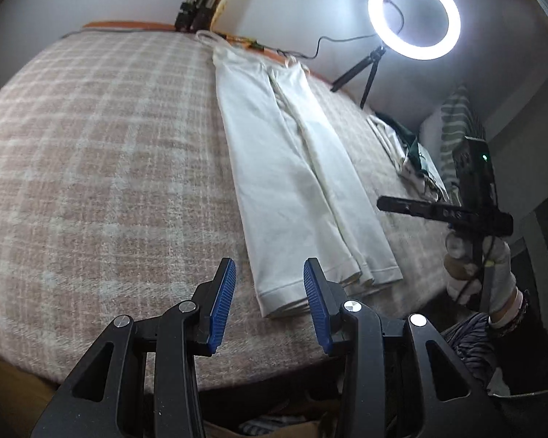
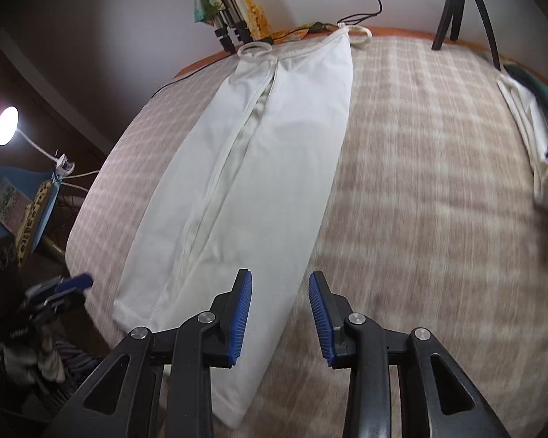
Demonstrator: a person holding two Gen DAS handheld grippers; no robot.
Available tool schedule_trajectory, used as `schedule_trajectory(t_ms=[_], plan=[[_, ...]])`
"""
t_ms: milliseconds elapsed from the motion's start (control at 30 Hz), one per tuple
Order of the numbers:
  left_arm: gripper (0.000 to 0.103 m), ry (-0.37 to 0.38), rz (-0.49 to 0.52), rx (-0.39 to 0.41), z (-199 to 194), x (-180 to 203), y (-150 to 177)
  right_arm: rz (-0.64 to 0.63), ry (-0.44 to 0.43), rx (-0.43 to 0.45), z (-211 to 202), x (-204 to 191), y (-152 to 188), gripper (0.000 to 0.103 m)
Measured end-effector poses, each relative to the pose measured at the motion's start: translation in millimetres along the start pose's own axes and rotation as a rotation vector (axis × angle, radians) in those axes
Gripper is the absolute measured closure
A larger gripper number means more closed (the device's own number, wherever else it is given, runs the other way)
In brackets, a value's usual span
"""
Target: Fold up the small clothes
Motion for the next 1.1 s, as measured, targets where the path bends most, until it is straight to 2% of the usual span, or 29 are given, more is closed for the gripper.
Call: schedule_trajectory(t_ms=[167, 467, 567, 700, 767, 800, 833, 900, 1100], plan=[[0.066, 0.081, -0.075, -0.072, 20, -9, 5, 0.048, -0.101, -0.027, 2, 0, 32, 0.068], [0.066, 0.234, -0.18, -0.115, 25, -11, 18, 0.093, -0.282, -0.048, 3, 0, 72, 0.068], [0.069, 0.233, -0.163, -0.107, 24, -9, 20, 0.082, -0.3, -0.044, 4, -2, 76, 0.069], [0.087, 0.226, -0.144, -0.126, 28, -4, 21, 0.061, -0.316, -0.052, 7, -6, 77, 0.075], [0.093, 0.196, -0.107, -0.124, 31, -2, 23, 0.04, -0.297, -0.05, 8, -10, 77, 0.082], [0.095, 0.186, -0.092, -0.119, 31, -1, 22, 0.036, -0.298, -0.055, 10, -12, 76, 0.09], [0.096, 0.187, -0.083, -0.11, 30, 1, 22, 0.038, -0.303, -0.061, 11, -12, 76, 0.095], [0.098, 0.194, -0.07, -0.092, 27, 3, 19, 0.046, -0.311, -0.063, 14, -13, 77, 0.098], [0.099, 0.243, -0.06, -0.042, 14, 9, 8, 0.083, -0.375, -0.032, 6, -11, 72, 0.1]])
Point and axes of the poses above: each gripper's, at about its wrist camera, not at the fingertips, and z roughly the way its jaws point, x to its right, y to its underside, the point moved 7 cm from there along z, roughly the way its jaws point, and after that the axes turned 9 degrees about -x, right-handed, at the moved point
